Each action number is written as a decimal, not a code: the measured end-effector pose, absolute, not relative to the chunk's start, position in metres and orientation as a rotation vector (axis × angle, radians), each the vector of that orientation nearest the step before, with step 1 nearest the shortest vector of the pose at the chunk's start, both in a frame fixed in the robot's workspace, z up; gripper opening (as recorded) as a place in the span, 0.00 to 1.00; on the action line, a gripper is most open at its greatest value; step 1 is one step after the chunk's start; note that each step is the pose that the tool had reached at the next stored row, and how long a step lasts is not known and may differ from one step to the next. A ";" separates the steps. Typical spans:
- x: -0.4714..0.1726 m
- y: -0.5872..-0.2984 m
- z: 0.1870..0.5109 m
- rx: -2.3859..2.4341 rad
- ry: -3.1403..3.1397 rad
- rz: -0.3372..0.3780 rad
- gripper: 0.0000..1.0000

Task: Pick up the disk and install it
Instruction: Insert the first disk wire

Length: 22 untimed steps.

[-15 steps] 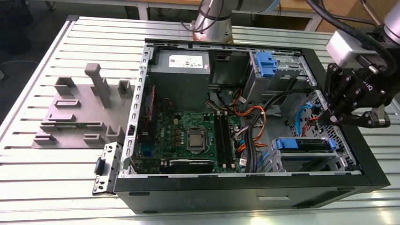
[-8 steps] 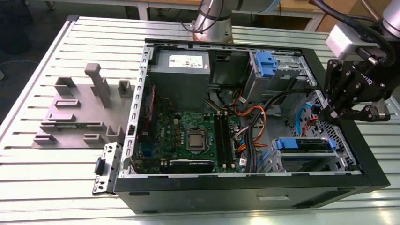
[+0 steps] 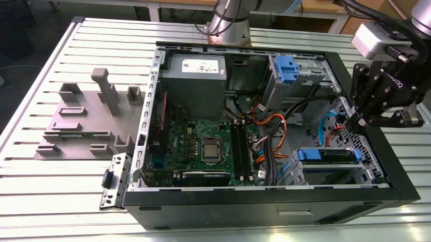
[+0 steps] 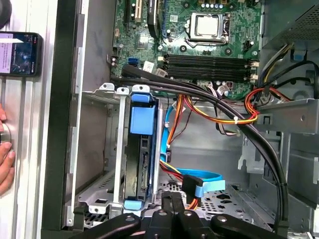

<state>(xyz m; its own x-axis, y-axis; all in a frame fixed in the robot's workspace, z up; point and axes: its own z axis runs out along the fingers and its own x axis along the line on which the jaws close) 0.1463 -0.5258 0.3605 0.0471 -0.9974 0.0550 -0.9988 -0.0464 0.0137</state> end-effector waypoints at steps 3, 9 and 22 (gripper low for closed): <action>0.149 -0.524 0.361 2.238 -2.135 0.047 0.11; 0.152 -0.522 0.360 2.248 -2.124 0.047 0.36; 0.157 -0.519 0.356 2.305 -2.042 0.068 0.36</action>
